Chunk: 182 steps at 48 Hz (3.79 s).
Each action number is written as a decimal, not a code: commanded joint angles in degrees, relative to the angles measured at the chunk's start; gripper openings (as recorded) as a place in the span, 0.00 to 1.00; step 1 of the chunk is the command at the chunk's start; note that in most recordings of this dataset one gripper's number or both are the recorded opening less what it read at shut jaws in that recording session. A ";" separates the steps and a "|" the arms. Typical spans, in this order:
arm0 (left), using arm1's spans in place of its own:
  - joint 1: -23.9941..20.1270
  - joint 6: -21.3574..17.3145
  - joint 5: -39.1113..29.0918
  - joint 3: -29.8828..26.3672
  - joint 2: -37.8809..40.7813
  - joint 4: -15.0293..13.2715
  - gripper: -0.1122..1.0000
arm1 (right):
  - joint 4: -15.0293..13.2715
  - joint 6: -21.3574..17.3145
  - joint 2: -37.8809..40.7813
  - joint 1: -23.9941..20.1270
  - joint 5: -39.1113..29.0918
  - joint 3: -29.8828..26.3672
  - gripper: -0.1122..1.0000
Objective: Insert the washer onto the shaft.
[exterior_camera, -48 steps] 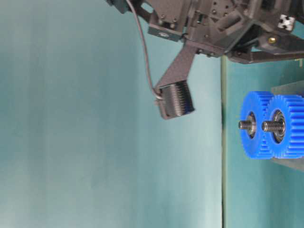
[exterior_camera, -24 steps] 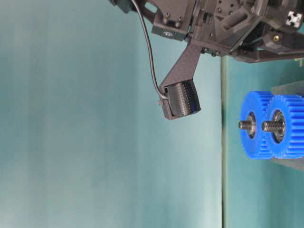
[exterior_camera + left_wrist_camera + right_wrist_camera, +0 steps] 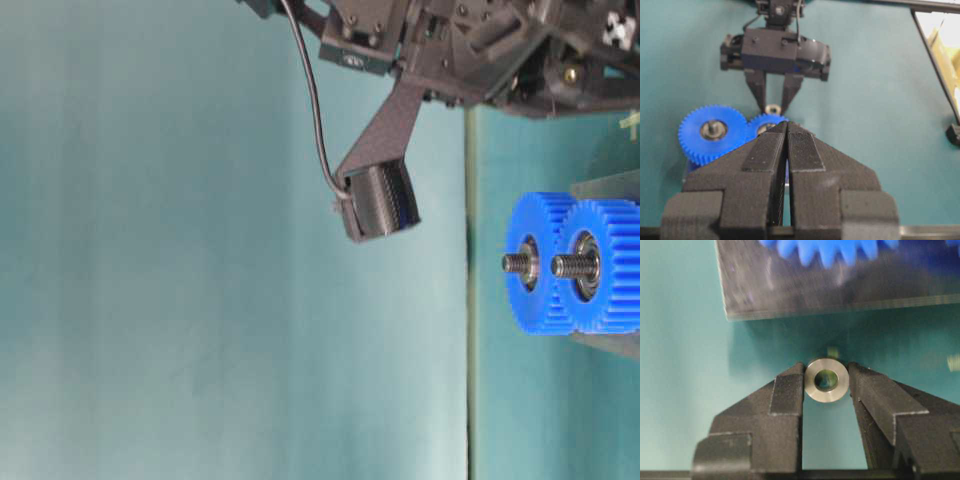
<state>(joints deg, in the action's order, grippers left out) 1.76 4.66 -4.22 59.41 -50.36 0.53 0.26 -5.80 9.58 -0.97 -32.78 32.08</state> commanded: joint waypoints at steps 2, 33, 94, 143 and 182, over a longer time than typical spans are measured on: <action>0.18 -0.18 0.26 -1.76 0.26 0.18 0.11 | 0.00 -0.62 -4.48 0.00 -2.55 -3.08 0.39; 0.26 -0.18 0.26 -1.41 0.35 0.18 0.11 | -4.04 3.16 0.53 -2.29 -15.03 -23.64 0.39; 0.62 -0.09 0.26 -1.32 0.35 0.18 0.11 | -5.27 4.39 4.57 -1.49 -15.38 -26.81 0.39; 0.62 0.09 0.26 -1.32 0.35 0.18 0.11 | -5.27 4.39 4.04 -0.70 -15.38 -26.89 0.66; 0.62 0.79 0.53 -1.14 0.18 0.18 0.11 | -5.01 3.78 -9.05 -0.18 -14.15 -19.86 0.66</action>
<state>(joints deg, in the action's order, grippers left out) 2.37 5.45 -4.22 59.41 -50.27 0.62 -4.83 -2.02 3.69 -1.14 -46.93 11.69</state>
